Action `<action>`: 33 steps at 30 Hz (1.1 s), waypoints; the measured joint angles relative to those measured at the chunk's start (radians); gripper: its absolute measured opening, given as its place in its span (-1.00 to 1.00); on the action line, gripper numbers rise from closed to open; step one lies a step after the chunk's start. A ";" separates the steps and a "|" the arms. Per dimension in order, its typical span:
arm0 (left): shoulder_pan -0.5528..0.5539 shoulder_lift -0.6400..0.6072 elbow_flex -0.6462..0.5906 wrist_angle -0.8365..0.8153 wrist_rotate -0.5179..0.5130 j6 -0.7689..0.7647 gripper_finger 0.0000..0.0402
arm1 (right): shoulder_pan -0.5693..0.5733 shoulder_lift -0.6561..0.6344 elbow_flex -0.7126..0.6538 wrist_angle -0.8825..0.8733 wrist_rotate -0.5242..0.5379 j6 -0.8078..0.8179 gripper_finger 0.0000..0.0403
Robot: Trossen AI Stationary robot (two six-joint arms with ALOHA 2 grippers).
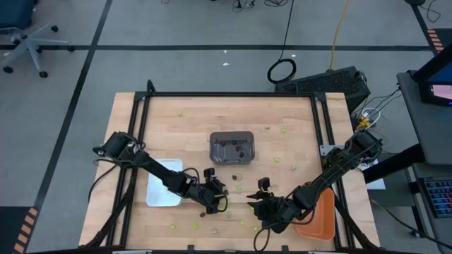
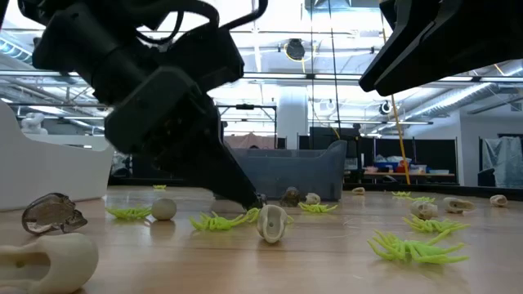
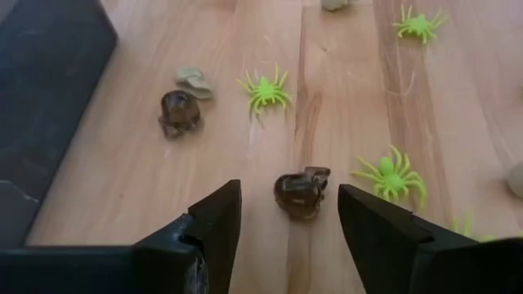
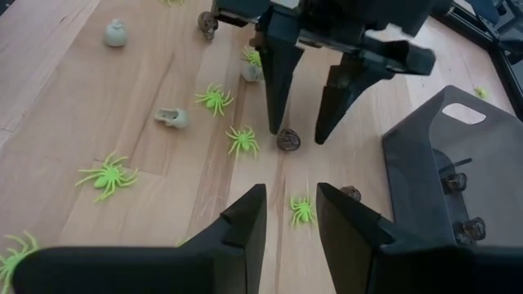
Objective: Sort Halloween decoration
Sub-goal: Put the black skull toy into the black bin
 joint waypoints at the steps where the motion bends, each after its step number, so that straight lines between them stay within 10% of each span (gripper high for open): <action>1: 0.000 0.010 0.000 0.015 0.000 0.000 0.03 | 0.000 0.000 0.000 0.001 0.000 0.000 -0.53; 12: 0.016 0.062 0.002 0.090 0.036 0.020 0.00 | 0.000 0.000 0.000 0.003 0.000 0.000 -0.53; 24: 0.018 0.063 0.003 0.083 0.055 0.028 -0.69 | 0.000 0.000 0.000 0.003 0.000 0.000 -0.53; 33: 0.016 -0.015 -0.002 0.075 0.049 0.165 -0.69 | 0.000 0.000 0.000 0.003 0.000 -0.002 -0.53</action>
